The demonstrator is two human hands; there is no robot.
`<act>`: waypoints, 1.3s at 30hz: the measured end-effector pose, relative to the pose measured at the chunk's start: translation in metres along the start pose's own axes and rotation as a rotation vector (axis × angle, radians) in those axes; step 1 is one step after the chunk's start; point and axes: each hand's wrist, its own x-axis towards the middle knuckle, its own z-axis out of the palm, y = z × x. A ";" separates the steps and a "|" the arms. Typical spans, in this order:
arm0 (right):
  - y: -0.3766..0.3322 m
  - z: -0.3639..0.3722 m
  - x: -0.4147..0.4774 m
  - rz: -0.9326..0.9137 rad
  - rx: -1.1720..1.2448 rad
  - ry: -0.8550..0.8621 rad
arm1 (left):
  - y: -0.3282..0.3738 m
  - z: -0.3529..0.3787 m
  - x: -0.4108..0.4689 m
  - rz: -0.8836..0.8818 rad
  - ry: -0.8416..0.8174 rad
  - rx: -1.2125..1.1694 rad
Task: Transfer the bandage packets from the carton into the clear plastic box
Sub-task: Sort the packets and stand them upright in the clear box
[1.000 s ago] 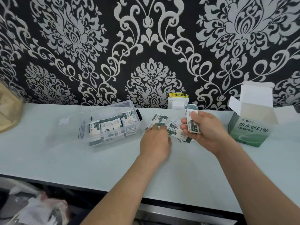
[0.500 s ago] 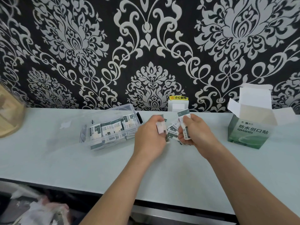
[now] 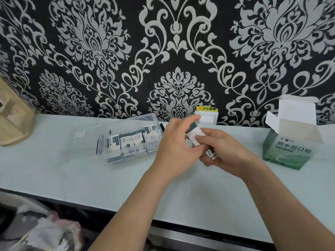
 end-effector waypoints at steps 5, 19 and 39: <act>-0.002 0.002 -0.004 0.090 -0.031 -0.064 | -0.007 -0.008 0.002 0.018 -0.163 0.014; 0.003 0.024 0.008 0.021 0.025 0.470 | -0.006 -0.001 0.002 -0.245 -0.134 -0.293; -0.010 0.071 0.021 -0.238 -0.288 0.245 | -0.039 -0.094 0.006 -0.346 0.260 -0.432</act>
